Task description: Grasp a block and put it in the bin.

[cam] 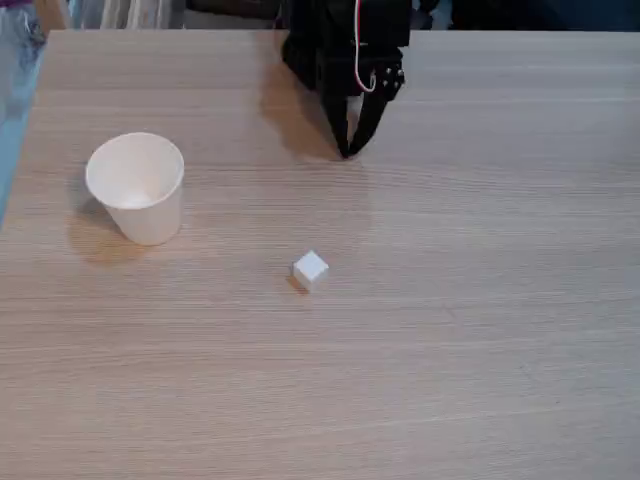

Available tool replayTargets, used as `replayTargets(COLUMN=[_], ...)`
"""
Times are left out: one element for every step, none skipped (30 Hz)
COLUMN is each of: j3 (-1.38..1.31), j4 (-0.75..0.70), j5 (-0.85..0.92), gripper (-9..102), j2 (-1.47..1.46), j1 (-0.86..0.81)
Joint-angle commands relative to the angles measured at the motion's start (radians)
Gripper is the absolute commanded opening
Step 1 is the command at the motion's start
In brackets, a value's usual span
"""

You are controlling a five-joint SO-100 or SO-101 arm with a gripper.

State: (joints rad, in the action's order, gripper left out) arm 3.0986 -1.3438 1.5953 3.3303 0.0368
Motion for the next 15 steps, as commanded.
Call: replayTargets(j3=[0.003, 0.002, -0.002, -0.005, -0.008, -0.011, -0.014, -0.018, -0.021, -0.025, -0.029, -0.032, -0.035, -0.040, -0.041], j4=[-0.005, -0.005, -0.005, -0.005, -0.003, 0.003, 0.008, 0.015, 0.025, 0.031, 0.038, 0.048, 0.057, 0.066, 0.071], j5=[0.017, 0.020, 0.020, 0.023, 0.028, 0.031, 0.032, 0.035, 0.037, 0.041, 0.048, 0.055, 0.061, 0.064, 0.072], gripper=[1, 1, 1, 1, 1, 1, 1, 1, 1, 1, 1, 1, 1, 1, 1], j2=[0.002, 0.002, 0.002, 0.002, 0.002, 0.002, 0.002, 0.002, 0.002, 0.002, 0.002, 0.002, 0.002, 0.002, 0.002], j1=[-0.008, -0.008, -0.008, -0.008, -0.008, -0.008, -0.008, -0.008, -0.008, -0.009, -0.012, -0.017, -0.023, -0.029, -0.035])
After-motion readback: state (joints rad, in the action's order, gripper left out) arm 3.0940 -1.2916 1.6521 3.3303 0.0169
